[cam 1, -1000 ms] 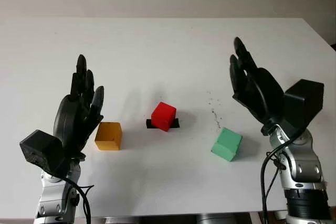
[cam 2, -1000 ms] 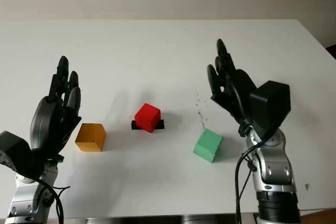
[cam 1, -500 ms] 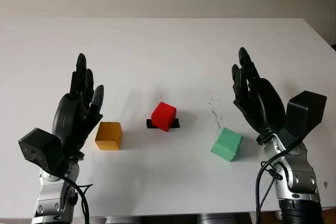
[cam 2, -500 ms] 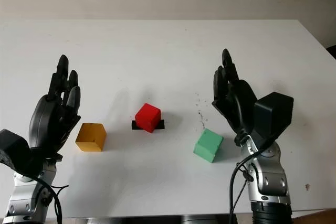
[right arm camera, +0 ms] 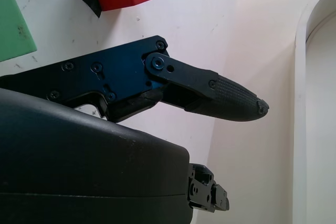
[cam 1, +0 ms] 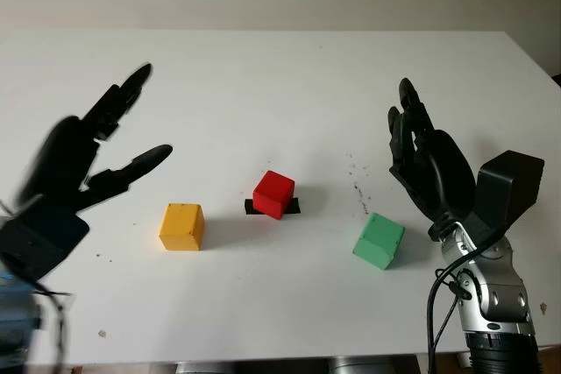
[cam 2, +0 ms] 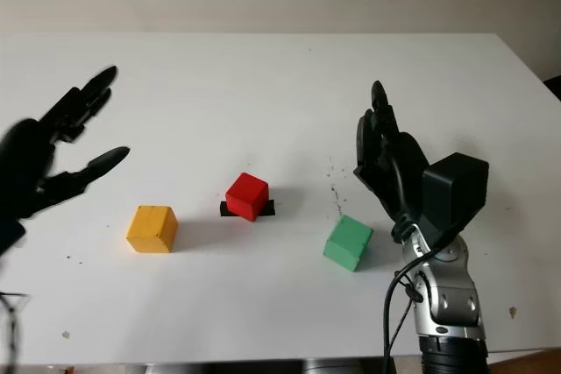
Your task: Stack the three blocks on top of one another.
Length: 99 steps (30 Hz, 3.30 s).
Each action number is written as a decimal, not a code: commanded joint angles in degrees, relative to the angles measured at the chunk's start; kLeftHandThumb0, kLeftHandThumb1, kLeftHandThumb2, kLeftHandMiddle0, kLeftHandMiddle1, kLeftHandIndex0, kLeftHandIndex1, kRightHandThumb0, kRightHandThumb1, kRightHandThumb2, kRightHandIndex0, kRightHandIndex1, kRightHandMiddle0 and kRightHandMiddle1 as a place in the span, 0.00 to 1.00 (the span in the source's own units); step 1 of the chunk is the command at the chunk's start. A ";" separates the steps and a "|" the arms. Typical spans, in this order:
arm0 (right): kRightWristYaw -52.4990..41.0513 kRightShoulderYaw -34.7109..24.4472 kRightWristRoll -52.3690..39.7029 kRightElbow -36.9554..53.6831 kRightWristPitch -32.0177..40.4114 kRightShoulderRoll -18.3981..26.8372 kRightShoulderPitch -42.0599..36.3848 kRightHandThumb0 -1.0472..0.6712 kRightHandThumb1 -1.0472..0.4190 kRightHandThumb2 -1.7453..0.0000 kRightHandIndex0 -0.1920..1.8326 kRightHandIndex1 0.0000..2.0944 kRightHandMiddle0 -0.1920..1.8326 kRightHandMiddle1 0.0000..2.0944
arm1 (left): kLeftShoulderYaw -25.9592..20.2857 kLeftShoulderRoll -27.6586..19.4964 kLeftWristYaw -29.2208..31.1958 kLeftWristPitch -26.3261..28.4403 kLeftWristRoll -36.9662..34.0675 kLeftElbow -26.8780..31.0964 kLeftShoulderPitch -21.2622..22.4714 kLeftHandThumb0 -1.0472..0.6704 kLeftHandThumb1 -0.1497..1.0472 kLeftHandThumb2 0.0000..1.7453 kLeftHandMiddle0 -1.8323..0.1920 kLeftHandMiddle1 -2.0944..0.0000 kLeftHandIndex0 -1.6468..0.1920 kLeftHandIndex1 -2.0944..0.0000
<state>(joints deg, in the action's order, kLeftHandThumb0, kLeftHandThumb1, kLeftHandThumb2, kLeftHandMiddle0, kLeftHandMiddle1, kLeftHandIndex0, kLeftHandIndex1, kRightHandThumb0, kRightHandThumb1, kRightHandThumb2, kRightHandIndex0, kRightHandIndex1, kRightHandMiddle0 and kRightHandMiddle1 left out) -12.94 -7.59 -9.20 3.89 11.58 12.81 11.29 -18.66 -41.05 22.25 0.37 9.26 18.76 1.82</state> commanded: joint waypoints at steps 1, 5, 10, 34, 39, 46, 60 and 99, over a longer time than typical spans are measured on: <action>-0.30 -0.54 -0.36 1.25 0.08 0.86 -0.24 0.19 0.00 0.57 0.00 0.00 0.00 0.00 | -1.18 -3.76 2.62 3.15 2.19 4.34 -1.05 0.17 0.94 0.03 0.81 0.98 0.69 0.95; -0.39 -0.67 -0.53 1.15 0.03 0.64 -0.17 0.20 0.00 0.57 0.00 0.00 0.00 0.00 | -1.24 -7.89 6.66 5.96 5.18 7.16 -1.70 0.14 0.93 0.03 0.84 0.99 0.67 0.96; 0.06 -0.62 -0.39 1.09 -0.03 0.36 -0.05 0.19 0.00 0.57 0.00 0.00 0.00 0.00 | -0.30 -9.85 9.48 4.87 5.71 5.92 -1.57 0.10 0.94 0.03 0.86 0.98 0.67 0.97; 0.22 -0.69 -0.54 1.65 0.41 0.70 -0.27 0.19 0.00 0.58 0.00 0.00 0.00 0.00 | 8.61 -10.37 12.53 -0.62 15.60 4.83 -3.83 0.09 0.90 0.03 0.93 0.98 0.72 0.98; 0.25 -0.75 -0.54 1.65 0.64 0.62 -0.17 0.20 0.00 0.58 0.00 0.00 0.00 0.00 | 10.30 -10.05 11.21 0.25 22.90 5.91 -4.32 0.12 0.88 0.02 0.93 0.97 0.72 0.98; 0.29 -0.71 -0.42 1.44 0.37 0.59 -0.09 0.20 0.00 0.58 0.00 0.00 0.00 0.00 | 12.22 -8.35 8.57 0.38 28.54 5.97 -4.61 0.12 0.88 0.03 0.90 0.97 0.67 0.96; 0.45 -0.79 -0.35 1.86 0.70 0.72 -0.25 0.20 0.00 0.58 0.00 0.00 0.00 0.00 | 12.92 -6.60 5.10 -3.16 28.93 3.54 -4.63 0.14 0.92 0.03 0.84 0.97 0.79 0.57; 0.00 -1.26 -0.83 1.91 0.48 0.64 -0.21 0.21 0.00 0.60 0.00 0.00 0.00 0.00 | 14.30 -5.52 3.79 -4.83 29.90 1.32 -4.71 0.12 0.92 0.03 0.81 0.97 0.80 0.55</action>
<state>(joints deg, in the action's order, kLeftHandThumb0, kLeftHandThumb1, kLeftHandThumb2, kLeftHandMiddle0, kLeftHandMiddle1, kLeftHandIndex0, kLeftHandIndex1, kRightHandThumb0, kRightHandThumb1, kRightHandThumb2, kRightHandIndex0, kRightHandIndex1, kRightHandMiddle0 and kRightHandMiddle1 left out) -13.13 -8.90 -10.27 4.61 12.05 12.97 11.28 -4.55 -46.69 25.76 -4.40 39.72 20.26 -2.73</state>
